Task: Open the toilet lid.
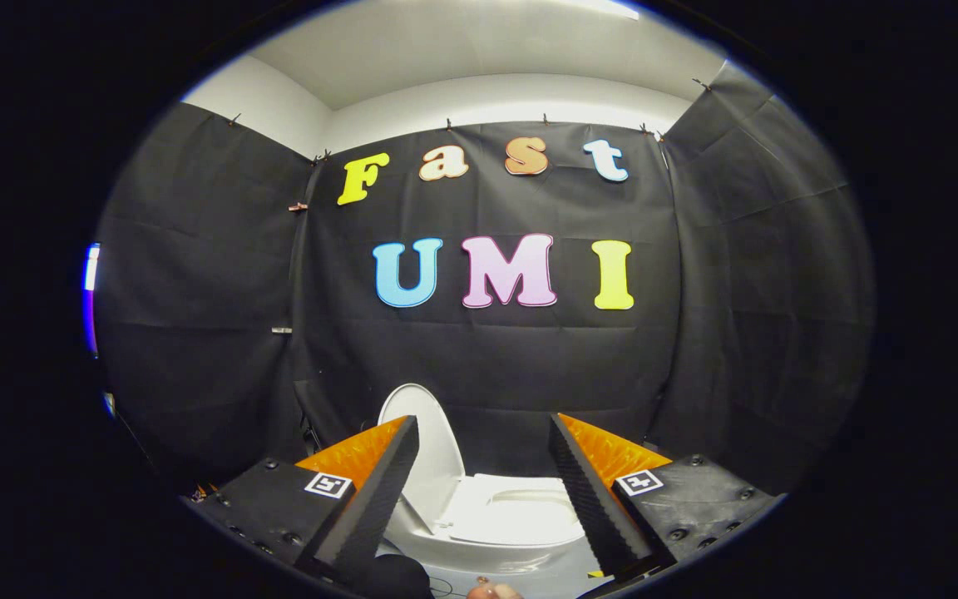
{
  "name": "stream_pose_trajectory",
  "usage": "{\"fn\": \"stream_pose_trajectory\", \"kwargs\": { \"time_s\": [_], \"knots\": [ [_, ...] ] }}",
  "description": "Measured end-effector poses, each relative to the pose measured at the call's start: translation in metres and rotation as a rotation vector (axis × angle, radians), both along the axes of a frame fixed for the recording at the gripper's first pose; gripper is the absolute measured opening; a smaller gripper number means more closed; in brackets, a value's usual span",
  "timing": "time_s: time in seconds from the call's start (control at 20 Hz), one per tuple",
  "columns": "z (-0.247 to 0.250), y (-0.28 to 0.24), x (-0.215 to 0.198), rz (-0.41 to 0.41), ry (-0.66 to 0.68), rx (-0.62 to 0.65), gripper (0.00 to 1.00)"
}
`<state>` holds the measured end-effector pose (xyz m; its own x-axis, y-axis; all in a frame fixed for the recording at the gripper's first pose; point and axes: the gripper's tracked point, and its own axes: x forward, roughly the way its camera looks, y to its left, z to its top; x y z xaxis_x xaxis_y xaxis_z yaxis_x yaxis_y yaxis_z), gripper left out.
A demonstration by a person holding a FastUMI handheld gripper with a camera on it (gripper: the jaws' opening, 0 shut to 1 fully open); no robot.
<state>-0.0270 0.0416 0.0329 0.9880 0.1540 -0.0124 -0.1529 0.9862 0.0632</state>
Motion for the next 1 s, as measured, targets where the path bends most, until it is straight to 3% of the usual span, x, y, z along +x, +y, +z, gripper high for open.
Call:
{"fn": "stream_pose_trajectory", "kwargs": {
  "time_s": [1.0],
  "knots": [
    [-0.0029, 0.0041, 0.0003, -0.001, -0.002, -0.009, 0.99]
  ]
}}
